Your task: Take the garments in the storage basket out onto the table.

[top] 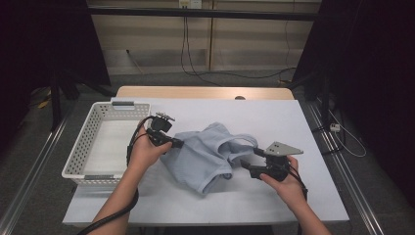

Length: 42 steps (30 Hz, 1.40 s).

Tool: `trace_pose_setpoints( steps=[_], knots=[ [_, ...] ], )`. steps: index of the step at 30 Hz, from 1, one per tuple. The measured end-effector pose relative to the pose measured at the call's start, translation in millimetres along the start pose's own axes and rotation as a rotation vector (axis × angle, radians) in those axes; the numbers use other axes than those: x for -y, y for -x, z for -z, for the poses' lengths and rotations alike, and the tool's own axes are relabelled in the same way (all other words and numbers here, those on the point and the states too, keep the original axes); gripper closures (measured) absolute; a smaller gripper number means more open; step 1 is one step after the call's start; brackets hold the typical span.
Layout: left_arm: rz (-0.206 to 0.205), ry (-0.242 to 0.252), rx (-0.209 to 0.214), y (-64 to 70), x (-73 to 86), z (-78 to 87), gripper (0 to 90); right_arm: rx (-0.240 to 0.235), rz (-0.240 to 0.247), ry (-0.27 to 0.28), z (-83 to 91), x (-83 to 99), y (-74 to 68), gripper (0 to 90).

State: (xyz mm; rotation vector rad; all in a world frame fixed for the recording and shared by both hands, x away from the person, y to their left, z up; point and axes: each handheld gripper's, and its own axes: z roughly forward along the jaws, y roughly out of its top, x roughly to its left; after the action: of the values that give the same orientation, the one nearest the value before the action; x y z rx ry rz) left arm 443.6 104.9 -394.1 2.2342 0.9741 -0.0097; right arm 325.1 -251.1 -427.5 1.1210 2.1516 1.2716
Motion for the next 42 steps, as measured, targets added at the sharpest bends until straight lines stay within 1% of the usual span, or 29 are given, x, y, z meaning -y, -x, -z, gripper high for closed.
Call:
trace_pose_setpoints(
  steps=[2, 4, 5, 6, 7, 9, 13, 16, 17, 18, 19, 20, 21, 22, 24, 26, 27, 29, 31, 33, 35, 36, 37, 38, 40, 41, 42],
  knots=[
    [-0.014, -0.005, -0.005, 1.8, -0.6, -0.2, 84.3, -0.018, 0.001, -0.022, -4.9, 2.4, -2.3, 34.9],
    [-0.011, -0.006, 0.001, 2.7, -0.9, -0.4, 84.3, -0.036, 0.006, -0.048, -10.8, 4.8, -4.2, 38.2],
    [-0.003, 0.002, 0.002, 3.6, -0.8, -1.1, 84.3, -0.046, 0.008, -0.060, -14.1, 5.9, -5.4, 39.5],
    [-0.006, -0.001, 0.003, 3.7, -0.9, -1.4, 84.3, -0.056, 0.013, -0.073, -17.3, 7.0, -6.6, 41.2],
    [-0.019, -0.011, 0.005, 3.2, -1.1, -1.4, 84.3, -0.067, 0.015, -0.085, -20.8, 8.1, -7.9, 41.6],
    [-0.018, -0.011, 0.004, 4.0, -1.3, -2.2, 84.2, -0.086, 0.021, -0.108, -27.5, 9.9, -11.5, 43.3],
    [-0.016, -0.011, 0.007, 4.6, -1.7, -3.8, 84.2, -0.101, 0.039, -0.150, -40.5, 10.9, -18.9, 46.5],
    [-0.010, -0.009, 0.005, 4.8, -1.7, -3.3, 84.2, -0.098, 0.055, -0.167, -47.7, 10.2, -23.3, 51.0],
    [-0.011, -0.004, 0.004, 4.3, -1.9, -2.5, 84.2, -0.098, 0.056, -0.169, -48.8, 9.7, -23.8, 58.0],
    [-0.008, 0.000, 0.008, 4.0, -2.2, -1.8, 84.2, -0.101, 0.069, -0.175, -49.5, 9.2, -24.2, 66.6],
    [-0.004, 0.006, 0.010, 3.8, -2.4, -1.0, 84.3, -0.109, 0.077, -0.184, -50.1, 8.9, -23.8, 77.7],
    [0.003, 0.014, 0.013, 3.9, -2.6, -0.6, 84.2, -0.121, 0.082, -0.196, -50.7, 9.4, -23.3, 86.4],
    [-0.002, 0.011, 0.015, 3.5, -3.1, 0.3, 84.2, -0.128, 0.082, -0.205, -51.7, 10.4, -22.9, 87.9],
    [0.004, 0.019, 0.018, 3.8, -3.4, 0.7, 84.2, -0.130, 0.081, -0.203, -51.6, 10.7, -22.6, 90.0],
    [0.001, 0.019, 0.017, 4.0, -4.2, 1.6, 84.2, -0.123, 0.087, -0.203, -49.6, 9.8, -21.5, 90.0],
    [0.012, 0.029, 0.023, 4.5, -4.7, 2.1, 84.2, -0.100, 0.086, -0.183, -45.5, 8.2, -18.8, 90.0],
    [0.010, 0.031, 0.024, 4.2, -4.9, 2.4, 84.2, -0.099, 0.078, -0.177, -43.3, 7.2, -16.4, 90.0],
    [0.015, 0.036, 0.022, 4.0, -5.1, 2.9, 84.2, -0.073, 0.075, -0.160, -38.0, 5.3, -10.6, 90.0],
    [0.014, 0.033, 0.021, 4.2, -5.2, 2.2, 84.3, -0.088, 0.041, -0.143, -33.8, 4.0, -4.6, 90.0],
    [0.017, 0.032, 0.020, 4.3, -5.2, 1.4, 84.2, -0.080, 0.037, -0.130, -31.1, 3.2, -2.9, 90.0],
    [0.014, 0.030, 0.020, 4.0, -5.3, 0.9, 84.2, -0.089, 0.034, -0.118, -31.0, 2.9, -3.1, 89.6],
    [0.015, 0.028, 0.020, 3.8, -5.4, 0.7, 84.2, -0.106, 0.021, -0.116, -32.0, 2.9, -4.0, 85.0],
    [0.014, 0.027, 0.019, 3.6, -5.4, 0.5, 84.2, -0.123, 0.011, -0.115, -33.4, 2.8, -5.4, 78.5],
    [0.013, 0.027, 0.019, 3.7, -5.4, 0.2, 84.3, -0.121, 0.010, -0.111, -34.9, 2.5, -7.6, 70.6],
    [0.013, 0.024, 0.022, 4.1, -5.2, -0.7, 84.2, -0.114, 0.034, -0.120, -39.0, 1.4, -12.6, 60.7],
    [0.014, 0.024, 0.022, 4.3, -5.1, -1.1, 84.3, -0.101, 0.044, -0.121, -41.5, 1.1, -14.3, 55.5],
    [0.014, 0.023, 0.023, 4.6, -4.9, -1.5, 84.2, -0.093, 0.051, -0.125, -44.2, 0.9, -15.3, 52.8]
  ],
)
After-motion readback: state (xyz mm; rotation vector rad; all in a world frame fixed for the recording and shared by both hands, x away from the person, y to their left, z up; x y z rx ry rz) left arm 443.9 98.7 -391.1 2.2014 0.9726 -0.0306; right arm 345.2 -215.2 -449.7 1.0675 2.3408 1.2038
